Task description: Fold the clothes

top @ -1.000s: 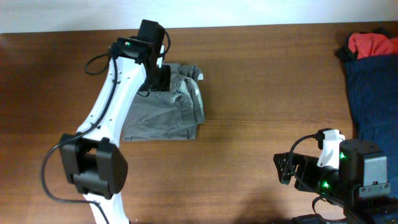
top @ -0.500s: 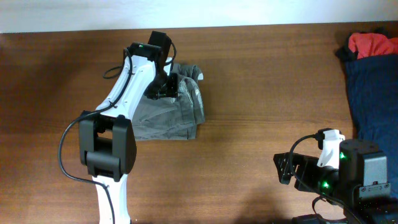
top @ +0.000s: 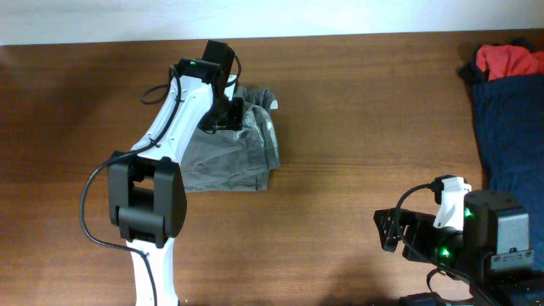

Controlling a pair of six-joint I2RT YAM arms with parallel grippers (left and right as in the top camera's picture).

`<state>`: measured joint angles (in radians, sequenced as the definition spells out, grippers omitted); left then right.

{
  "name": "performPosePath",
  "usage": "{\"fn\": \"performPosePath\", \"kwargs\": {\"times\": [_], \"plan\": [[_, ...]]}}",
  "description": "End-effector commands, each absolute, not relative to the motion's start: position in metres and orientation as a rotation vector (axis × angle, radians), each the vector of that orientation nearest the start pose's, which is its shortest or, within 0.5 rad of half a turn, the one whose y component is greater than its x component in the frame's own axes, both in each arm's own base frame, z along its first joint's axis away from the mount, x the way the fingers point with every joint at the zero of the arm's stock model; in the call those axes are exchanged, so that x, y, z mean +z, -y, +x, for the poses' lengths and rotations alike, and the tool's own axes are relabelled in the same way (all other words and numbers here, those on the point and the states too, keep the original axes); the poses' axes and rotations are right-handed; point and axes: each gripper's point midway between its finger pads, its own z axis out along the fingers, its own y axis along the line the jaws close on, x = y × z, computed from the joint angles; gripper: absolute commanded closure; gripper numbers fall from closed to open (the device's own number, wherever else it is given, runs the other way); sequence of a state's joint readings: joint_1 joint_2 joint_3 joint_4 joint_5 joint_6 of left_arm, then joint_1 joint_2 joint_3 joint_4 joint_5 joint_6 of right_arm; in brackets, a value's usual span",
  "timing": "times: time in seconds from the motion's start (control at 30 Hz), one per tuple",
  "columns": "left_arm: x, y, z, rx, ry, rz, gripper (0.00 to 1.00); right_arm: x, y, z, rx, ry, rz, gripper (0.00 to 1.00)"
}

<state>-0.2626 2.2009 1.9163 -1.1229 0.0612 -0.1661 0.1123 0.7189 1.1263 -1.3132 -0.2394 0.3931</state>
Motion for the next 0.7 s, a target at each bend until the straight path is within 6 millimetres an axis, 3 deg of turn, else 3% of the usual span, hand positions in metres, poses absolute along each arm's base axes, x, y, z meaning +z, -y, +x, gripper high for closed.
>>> {"fn": "performPosePath", "kwargs": {"times": [0.0,0.33,0.67], "plan": [[0.073,0.133,0.454,-0.099,-2.957,0.303,0.48,0.248,-0.058,0.166,0.494,-2.503,0.258,0.01],[0.071,0.152,0.453,-0.027,-2.917,0.438,0.48,0.248,-0.058,0.166,0.494,-2.503,0.258,0.01],[0.038,0.141,0.453,0.062,-2.98,0.438,0.48,0.248,-0.058,0.166,0.494,-2.503,0.258,0.01]]}}
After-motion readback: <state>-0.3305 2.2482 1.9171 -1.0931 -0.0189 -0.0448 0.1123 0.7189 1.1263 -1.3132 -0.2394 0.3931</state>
